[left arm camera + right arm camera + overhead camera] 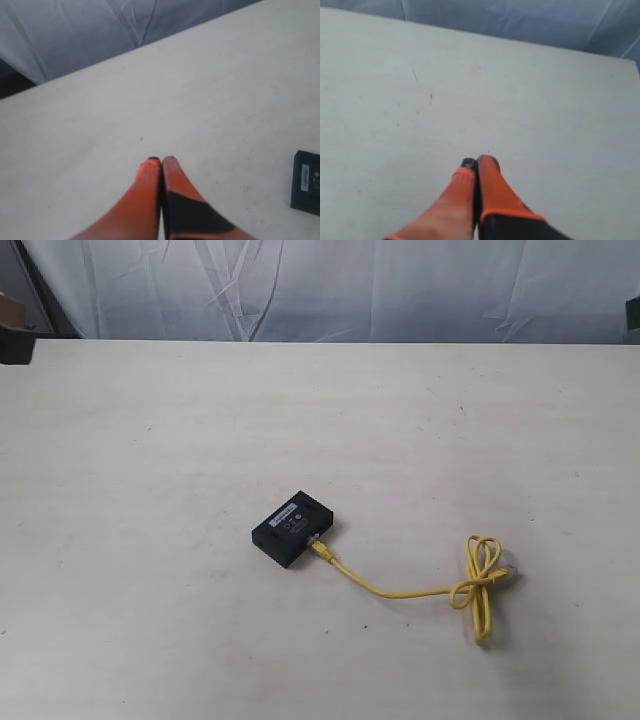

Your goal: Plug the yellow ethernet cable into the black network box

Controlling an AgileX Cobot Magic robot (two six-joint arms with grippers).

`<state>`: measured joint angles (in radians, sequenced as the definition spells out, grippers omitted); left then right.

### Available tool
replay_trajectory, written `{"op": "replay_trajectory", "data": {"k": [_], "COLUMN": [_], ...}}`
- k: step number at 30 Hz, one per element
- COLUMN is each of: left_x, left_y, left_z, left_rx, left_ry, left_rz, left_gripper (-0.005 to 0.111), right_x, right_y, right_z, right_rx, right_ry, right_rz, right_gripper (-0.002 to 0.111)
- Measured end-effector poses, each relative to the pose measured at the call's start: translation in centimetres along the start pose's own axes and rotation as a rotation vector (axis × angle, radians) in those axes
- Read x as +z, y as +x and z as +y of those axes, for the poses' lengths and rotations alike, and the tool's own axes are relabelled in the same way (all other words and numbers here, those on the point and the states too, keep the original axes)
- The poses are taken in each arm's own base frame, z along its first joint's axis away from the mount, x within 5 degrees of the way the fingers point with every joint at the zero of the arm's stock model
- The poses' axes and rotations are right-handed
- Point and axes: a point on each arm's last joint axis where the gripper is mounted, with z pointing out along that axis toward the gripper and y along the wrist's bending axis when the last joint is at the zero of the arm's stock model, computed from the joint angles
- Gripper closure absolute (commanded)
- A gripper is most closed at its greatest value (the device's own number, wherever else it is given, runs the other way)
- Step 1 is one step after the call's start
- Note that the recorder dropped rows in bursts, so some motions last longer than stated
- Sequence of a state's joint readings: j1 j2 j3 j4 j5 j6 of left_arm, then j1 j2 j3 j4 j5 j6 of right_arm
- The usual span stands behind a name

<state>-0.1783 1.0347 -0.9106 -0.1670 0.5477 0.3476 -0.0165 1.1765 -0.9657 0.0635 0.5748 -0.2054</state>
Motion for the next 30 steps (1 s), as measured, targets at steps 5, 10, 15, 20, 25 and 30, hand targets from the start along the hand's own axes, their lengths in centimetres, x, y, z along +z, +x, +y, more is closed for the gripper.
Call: {"op": "replay_trajectory", "data": {"k": [5,10,15,20,25,30], "left_x": [-3.1,-5.8,-7.7,-9.1,-9.9,-10.5], "left_y": [0.8,2.1,3.5,5.1,7.0,8.8], "left_z": [-0.3,-0.8,-1.1,-1.5,-1.9,-2.4], "left_rx": [0.01,0.013,0.009,0.01,0.004,-0.01], "left_ry": [-0.037,-0.067,-0.094,-0.118,-0.135,-0.141], "left_rz": [-0.122,-0.234,-0.333,-0.418,-0.488,-0.542], "left_gripper": [0.107,0.107,0.107,0.107,0.107,0.107], "right_x": [-3.2,-6.3,-7.9,-8.9,-9.6,-10.4], "right_y": [0.9,2.5,4.7,7.3,9.3,10.7], "right_z": [0.3,0.6,0.9,1.3,1.6,1.8], "right_rx": [0.015,0.019,0.02,0.02,0.02,0.019], "right_ry": [0.022,0.047,0.062,0.076,0.087,0.099], "right_rz": [-0.166,-0.317,-0.403,-0.473,-0.531,-0.599], "right_gripper": [0.108,0.108,0.108,0.108,0.108,0.108]}}
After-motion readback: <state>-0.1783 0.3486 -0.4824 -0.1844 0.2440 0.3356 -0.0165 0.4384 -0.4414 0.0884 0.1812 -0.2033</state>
